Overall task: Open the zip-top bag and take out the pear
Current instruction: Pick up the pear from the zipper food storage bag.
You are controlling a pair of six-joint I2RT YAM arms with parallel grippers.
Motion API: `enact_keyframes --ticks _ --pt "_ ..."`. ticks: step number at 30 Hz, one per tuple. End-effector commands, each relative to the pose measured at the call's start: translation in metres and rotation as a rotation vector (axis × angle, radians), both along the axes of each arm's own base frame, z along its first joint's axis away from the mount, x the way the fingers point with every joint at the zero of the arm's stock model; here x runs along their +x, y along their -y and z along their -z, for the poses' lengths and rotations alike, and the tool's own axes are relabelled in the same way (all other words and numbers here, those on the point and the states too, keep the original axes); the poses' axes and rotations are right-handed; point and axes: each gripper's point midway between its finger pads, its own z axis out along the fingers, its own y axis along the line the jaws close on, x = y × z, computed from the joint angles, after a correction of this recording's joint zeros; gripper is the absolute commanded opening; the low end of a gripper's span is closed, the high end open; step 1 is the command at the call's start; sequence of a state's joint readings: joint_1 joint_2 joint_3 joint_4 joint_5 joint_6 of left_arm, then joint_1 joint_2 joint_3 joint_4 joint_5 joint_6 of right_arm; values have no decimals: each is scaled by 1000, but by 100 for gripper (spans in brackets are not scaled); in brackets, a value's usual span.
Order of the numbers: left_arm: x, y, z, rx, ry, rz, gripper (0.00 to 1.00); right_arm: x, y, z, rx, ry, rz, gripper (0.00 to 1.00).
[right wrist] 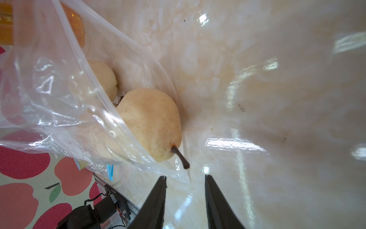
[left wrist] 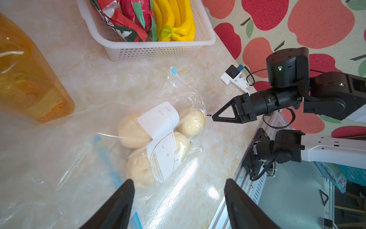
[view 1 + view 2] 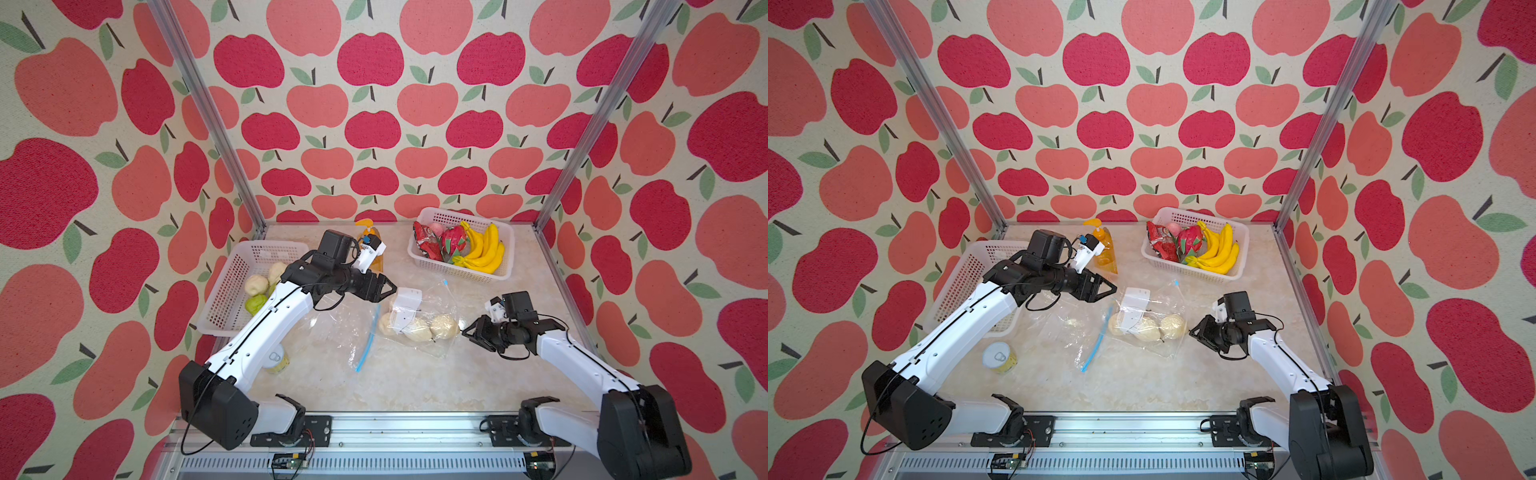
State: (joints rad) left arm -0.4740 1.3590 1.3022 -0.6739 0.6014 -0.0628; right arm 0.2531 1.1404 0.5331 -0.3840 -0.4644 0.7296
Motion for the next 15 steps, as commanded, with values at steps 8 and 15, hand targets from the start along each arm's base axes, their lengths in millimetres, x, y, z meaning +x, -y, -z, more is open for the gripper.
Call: enact_keyframes --ticks 8,15 --pt "-4 12 12 -22 -32 31 75 13 11 -12 154 54 198 30" --pt "-4 21 13 -63 -57 56 76 14 4 -11 227 48 186 28"
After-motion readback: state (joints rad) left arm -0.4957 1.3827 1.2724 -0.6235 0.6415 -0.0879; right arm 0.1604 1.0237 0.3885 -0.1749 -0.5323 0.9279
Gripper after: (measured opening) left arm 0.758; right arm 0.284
